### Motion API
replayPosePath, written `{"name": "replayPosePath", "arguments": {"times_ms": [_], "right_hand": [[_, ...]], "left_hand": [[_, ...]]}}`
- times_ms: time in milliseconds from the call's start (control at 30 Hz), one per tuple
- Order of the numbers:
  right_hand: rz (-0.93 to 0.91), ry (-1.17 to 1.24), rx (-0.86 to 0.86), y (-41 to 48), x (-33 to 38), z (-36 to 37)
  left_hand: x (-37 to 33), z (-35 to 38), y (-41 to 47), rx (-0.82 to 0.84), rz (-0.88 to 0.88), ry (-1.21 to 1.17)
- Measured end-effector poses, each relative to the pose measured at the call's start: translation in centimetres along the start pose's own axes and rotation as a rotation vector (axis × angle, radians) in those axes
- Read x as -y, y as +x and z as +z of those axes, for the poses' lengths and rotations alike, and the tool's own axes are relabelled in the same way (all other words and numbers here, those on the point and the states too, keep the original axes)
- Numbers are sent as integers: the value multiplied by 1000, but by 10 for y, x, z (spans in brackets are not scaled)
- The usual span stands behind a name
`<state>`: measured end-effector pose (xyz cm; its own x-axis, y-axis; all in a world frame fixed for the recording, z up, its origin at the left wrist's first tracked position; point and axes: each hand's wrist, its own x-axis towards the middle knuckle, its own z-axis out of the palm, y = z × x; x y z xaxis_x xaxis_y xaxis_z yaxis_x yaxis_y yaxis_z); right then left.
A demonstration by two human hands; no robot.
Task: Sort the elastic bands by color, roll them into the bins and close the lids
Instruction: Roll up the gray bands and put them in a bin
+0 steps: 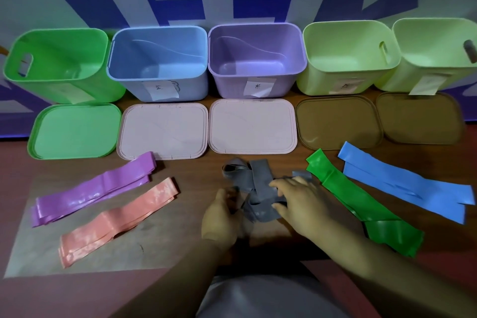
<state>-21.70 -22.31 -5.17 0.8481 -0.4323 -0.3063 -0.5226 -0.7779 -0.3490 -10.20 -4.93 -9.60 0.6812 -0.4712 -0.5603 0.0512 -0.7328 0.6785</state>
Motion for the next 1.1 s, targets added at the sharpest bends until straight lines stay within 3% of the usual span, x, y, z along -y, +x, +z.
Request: {"name": "replayPosePath", "arguments": {"times_ms": [400, 767, 933, 1100], "right_hand": [[32, 215, 103, -3, -3, -29], [-35, 779, 40, 21, 63, -63], [-77, 912, 29, 24, 87, -73], [-46, 970, -3, 21, 93, -76]], "left_hand": [[-38, -80, -21, -154, 231, -143], [-103, -126, -44, 29, 471, -319], [-112, -136, -47, -26, 516, -400], [-107, -138, -46, -99, 443, -515]]}}
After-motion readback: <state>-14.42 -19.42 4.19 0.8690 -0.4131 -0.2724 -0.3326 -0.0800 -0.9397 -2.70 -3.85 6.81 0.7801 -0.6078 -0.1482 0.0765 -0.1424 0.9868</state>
